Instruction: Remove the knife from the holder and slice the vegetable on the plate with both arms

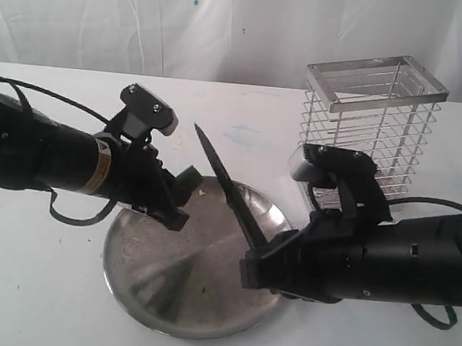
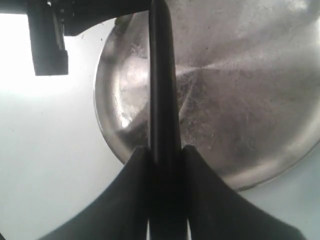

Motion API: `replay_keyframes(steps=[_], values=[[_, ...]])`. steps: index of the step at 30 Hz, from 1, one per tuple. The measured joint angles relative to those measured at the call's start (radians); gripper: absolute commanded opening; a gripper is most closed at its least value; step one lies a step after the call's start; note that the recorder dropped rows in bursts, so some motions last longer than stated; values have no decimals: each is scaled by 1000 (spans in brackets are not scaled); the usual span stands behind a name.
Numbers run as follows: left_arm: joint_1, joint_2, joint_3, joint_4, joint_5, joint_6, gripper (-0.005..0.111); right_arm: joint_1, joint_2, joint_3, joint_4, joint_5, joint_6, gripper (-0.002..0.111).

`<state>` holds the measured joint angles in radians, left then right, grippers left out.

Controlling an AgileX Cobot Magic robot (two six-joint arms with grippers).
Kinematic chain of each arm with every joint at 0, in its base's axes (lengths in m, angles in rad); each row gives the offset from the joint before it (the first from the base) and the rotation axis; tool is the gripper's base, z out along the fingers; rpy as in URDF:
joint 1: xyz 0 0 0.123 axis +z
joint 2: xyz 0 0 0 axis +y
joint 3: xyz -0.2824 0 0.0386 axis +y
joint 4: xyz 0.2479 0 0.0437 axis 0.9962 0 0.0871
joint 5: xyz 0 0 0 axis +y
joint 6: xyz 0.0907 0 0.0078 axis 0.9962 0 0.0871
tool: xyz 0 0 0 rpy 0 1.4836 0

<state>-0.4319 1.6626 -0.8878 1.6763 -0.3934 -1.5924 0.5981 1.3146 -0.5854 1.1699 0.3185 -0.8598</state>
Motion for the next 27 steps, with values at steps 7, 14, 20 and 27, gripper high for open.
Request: replay_keyframes(steps=[7,14,20,27], values=[[-51,89,37,52,2,-152,44,0,-2,0,-489,88,327,0],[-65,110,40,56,11,-205,71,0,-2,0,-683,149,459,0],[-65,66,40,56,19,-207,79,0,-2,-20,-730,189,465,0],[-65,-82,40,56,72,-208,79,0,-2,-74,-827,253,465,0]])
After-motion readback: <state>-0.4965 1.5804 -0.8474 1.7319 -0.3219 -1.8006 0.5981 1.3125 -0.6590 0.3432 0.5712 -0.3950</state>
